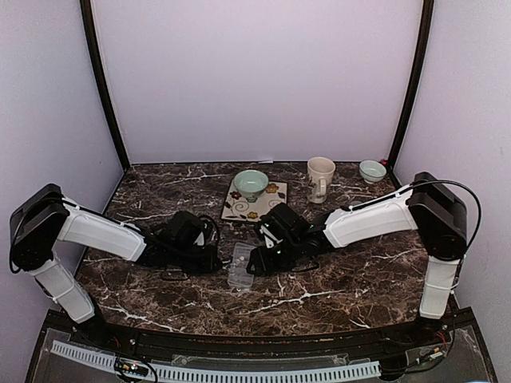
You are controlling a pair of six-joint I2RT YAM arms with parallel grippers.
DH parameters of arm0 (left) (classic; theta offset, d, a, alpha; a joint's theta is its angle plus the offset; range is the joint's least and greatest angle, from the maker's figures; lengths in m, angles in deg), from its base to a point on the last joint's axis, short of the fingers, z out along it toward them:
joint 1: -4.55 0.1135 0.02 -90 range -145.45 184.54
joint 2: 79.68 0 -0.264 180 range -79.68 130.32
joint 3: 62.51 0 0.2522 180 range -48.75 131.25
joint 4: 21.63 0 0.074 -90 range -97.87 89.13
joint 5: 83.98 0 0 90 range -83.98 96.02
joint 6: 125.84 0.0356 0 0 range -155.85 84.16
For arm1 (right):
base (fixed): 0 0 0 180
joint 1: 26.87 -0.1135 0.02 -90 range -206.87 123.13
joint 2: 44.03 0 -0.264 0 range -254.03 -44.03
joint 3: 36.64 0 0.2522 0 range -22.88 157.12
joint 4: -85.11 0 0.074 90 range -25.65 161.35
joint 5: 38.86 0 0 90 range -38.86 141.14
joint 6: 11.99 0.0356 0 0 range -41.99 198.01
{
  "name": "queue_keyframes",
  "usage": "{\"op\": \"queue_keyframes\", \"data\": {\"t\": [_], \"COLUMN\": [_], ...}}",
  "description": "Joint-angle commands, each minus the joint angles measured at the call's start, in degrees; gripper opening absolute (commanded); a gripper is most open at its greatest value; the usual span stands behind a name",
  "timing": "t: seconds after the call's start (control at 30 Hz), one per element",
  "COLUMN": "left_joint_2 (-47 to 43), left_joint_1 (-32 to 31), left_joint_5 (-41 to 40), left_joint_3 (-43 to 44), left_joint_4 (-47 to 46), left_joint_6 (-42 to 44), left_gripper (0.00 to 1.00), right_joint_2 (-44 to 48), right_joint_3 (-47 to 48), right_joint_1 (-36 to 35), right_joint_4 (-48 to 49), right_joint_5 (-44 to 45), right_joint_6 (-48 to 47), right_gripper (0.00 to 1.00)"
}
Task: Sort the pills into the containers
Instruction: Close the lid of the pill container.
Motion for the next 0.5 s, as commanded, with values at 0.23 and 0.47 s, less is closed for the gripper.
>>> {"op": "queue_keyframes", "data": {"t": [0.23, 0.47], "left_joint_2": [3.5, 0.5], "left_joint_1": [1.1, 1.4], "left_joint_5": [1.2, -1.1], "left_joint_3": [4.2, 3.0], "left_joint_4": [-2.0, -0.7], "left_joint_6": [2.4, 3.0], "left_gripper": [0.0, 0.0], "right_joint_2": [-2.2, -5.8], "right_joint_3": [4.8, 8.5], "right_joint_1": [0.1, 0.1], "right_joint_4": [0.8, -3.2], "right_joint_5": [-1.2, -0.5], "right_joint_6": [1.6, 1.3], "right_gripper": [0.59, 0.59]}}
